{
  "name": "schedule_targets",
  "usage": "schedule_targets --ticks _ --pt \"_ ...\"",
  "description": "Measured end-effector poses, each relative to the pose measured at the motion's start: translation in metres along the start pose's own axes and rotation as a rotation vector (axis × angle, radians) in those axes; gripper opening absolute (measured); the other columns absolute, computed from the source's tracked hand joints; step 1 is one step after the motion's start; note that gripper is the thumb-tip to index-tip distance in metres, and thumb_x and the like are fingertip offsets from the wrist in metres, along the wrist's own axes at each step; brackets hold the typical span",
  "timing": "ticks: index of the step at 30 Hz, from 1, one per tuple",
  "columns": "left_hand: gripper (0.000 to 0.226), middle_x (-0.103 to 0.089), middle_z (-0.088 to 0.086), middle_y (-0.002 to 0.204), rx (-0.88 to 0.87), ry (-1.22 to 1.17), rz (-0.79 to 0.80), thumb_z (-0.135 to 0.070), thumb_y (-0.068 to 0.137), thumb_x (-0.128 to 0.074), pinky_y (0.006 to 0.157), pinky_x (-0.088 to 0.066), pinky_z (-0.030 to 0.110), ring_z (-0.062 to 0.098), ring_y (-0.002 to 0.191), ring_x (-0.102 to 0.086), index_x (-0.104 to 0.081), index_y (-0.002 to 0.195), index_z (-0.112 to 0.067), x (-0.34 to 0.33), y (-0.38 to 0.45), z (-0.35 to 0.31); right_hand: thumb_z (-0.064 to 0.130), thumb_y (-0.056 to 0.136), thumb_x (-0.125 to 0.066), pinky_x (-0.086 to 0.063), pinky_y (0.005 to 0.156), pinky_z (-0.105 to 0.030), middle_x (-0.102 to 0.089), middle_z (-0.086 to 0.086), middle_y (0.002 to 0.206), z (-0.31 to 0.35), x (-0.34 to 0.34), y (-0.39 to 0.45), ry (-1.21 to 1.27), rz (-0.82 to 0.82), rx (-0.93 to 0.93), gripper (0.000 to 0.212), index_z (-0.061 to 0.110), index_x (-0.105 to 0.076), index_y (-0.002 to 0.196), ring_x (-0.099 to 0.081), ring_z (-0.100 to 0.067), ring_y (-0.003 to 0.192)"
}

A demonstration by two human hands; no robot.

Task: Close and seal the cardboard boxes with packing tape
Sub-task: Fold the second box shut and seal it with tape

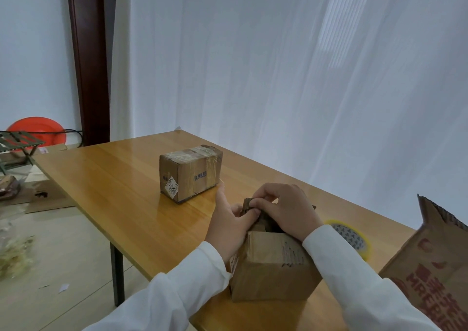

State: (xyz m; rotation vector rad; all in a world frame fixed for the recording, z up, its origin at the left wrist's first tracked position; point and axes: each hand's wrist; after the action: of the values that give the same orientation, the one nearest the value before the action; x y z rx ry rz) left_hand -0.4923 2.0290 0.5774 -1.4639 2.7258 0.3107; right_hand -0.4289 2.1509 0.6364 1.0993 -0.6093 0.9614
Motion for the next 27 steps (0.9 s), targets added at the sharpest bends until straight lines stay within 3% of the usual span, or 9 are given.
schedule_targets --ticks 4,9,12,14,16,19,21,24,27 --pt "0.115 -0.059 0.001 0.121 0.008 0.006 0.051 -0.017 0.078 -0.076 0.096 -0.044 0.034 0.013 0.110 -0.057 0.014 0.147 -0.034 0.000 0.002 -0.005 0.031 0.084 -0.068 -0.051 0.074 -0.024 -0.065 0.019 0.071 0.002 0.002 -0.004 0.027 -0.017 0.055 0.011 0.038 -0.066 0.075 -0.061 -0.001 0.074" --pt "0.078 -0.071 0.008 0.095 -0.123 -0.007 -0.069 -0.015 0.080 -0.074 0.085 -0.055 0.038 0.019 0.093 -0.067 -0.026 0.138 -0.034 -0.006 -0.005 -0.003 0.034 0.083 -0.070 -0.045 0.068 -0.015 -0.064 0.017 0.073 0.003 0.007 -0.006 0.089 -0.057 0.040 0.011 0.030 -0.065 0.074 -0.060 -0.003 0.074" --pt "0.067 -0.066 0.003 0.096 -0.082 0.000 -0.171 -0.018 0.081 -0.073 0.073 -0.056 0.022 0.013 0.087 -0.065 -0.030 0.132 -0.031 -0.003 0.002 -0.009 0.039 0.082 -0.069 -0.043 0.071 -0.013 -0.062 0.017 0.092 -0.017 0.028 -0.003 0.253 -0.208 -0.239 0.019 0.026 -0.064 0.094 -0.058 -0.002 0.085" --pt "0.057 -0.057 -0.007 0.096 -0.092 0.004 -0.239 -0.016 0.084 -0.069 0.066 -0.050 0.011 0.006 0.088 -0.059 -0.032 0.126 -0.030 0.000 0.007 -0.011 0.044 0.084 -0.065 -0.046 0.081 -0.023 -0.060 0.013 0.104 -0.051 0.042 -0.007 0.201 -0.259 -0.466 0.037 0.022 -0.060 0.114 -0.059 -0.010 0.096" --pt "0.052 -0.054 -0.006 0.099 -0.107 0.043 -0.273 -0.016 0.087 -0.067 0.074 -0.049 0.014 0.011 0.096 -0.057 -0.034 0.125 -0.029 0.001 0.011 -0.008 0.045 0.086 -0.062 -0.046 0.092 -0.033 -0.063 0.003 0.115 -0.087 0.046 -0.019 -0.010 -0.144 -0.673 0.046 0.015 -0.059 0.121 -0.058 -0.019 0.108" --pt "0.039 -0.055 -0.002 0.115 -0.139 0.082 -0.245 -0.022 0.089 -0.063 0.083 -0.047 0.021 0.016 0.109 -0.054 -0.043 0.121 -0.030 0.001 0.014 -0.006 0.048 0.085 -0.061 -0.047 0.095 -0.035 -0.063 -0.005 0.120 -0.129 0.030 -0.046 -0.243 0.142 -0.875 0.052 0.010 -0.059 0.121 -0.056 -0.025 0.111" --pt "0.022 -0.058 -0.007 0.110 -0.244 0.038 -0.302 -0.027 0.093 -0.056 0.080 -0.044 0.016 0.011 0.104 -0.055 -0.051 0.114 -0.030 0.000 0.010 -0.014 0.049 0.083 -0.063 -0.048 0.093 -0.038 -0.063 -0.005 0.115 -0.138 0.021 -0.058 -0.259 0.137 -0.871 0.047 0.014 -0.060 0.115 -0.056 -0.025 0.107" --pt "0.017 -0.063 -0.012 0.085 -0.423 -0.026 -0.288 -0.021 0.098 -0.045 0.071 -0.045 0.011 0.002 0.083 -0.058 -0.061 0.099 -0.027 0.000 -0.003 -0.041 0.040 0.086 -0.064 -0.047 0.095 -0.039 -0.064 0.001 0.112 -0.127 0.021 -0.055 -0.062 -0.181 -0.644 0.031 0.020 -0.064 0.110 -0.058 -0.019 0.106" --pt "0.027 -0.063 -0.010 0.073 -0.311 -0.083 -0.091 -0.023 0.099 -0.040 0.069 -0.047 0.017 0.006 0.075 -0.057 -0.066 0.094 -0.024 -0.006 -0.008 -0.061 0.034 0.089 -0.061 -0.051 0.089 -0.035 -0.070 0.009 0.091 -0.072 0.041 -0.033 0.338 -0.289 -0.447 0.010 0.027 -0.069 0.090 -0.064 -0.010 0.090"
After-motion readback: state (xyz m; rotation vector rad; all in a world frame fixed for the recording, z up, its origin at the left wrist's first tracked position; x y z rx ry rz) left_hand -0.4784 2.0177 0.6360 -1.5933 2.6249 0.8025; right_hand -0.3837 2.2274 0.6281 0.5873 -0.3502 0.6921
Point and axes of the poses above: each hand's wrist, its own y-axis towards the middle knuckle, its own x-axis out of the back of the hand, z = x × y
